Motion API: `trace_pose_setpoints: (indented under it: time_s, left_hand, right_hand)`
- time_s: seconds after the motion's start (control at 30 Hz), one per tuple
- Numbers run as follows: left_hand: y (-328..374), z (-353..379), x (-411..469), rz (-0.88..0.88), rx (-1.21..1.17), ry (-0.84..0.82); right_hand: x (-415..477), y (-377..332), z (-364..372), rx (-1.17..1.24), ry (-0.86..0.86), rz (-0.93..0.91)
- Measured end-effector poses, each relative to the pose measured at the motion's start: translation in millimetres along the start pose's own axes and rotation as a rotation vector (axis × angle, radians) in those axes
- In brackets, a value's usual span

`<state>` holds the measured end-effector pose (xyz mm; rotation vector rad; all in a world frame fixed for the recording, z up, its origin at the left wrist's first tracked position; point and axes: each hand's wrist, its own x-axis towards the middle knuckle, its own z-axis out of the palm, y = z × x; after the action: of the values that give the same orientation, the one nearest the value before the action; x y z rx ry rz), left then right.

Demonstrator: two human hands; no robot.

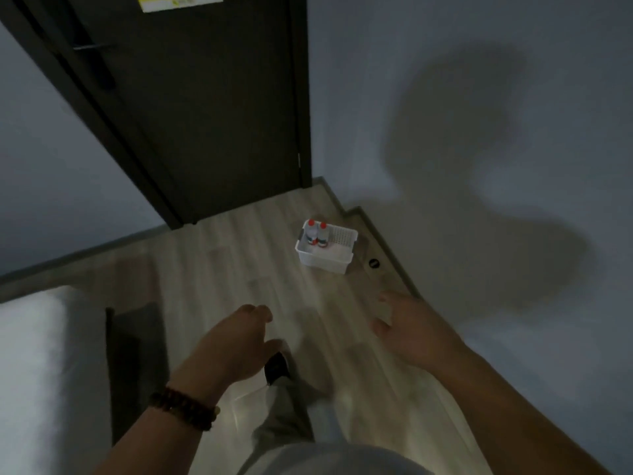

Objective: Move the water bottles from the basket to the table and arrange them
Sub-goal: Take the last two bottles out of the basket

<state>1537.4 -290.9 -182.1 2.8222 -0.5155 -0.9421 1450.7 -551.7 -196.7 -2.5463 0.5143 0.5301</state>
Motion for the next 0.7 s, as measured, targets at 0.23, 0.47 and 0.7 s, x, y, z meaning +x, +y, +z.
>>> trace_pose_setpoints:
  time_s: [0.23,0.47,0.7]
  left_hand:
    - [-26.0,-99.1,158.7,0.132,0.084,-0.078]
    - [-15.2,-176.7,283.7,0.202,0.159,-0.132]
    - [-0.5,-183.7,406.5,0.185,0.185,-0.228]
  right_hand:
    - [117.7,-51.3,-35.8,0.058,0.005,0.142]
    - [204.9,-72.0,-74.6,0.138,0.030,0.250]
    - [341.3,-59.0,-100.7,0.186,-0.016,0.248]
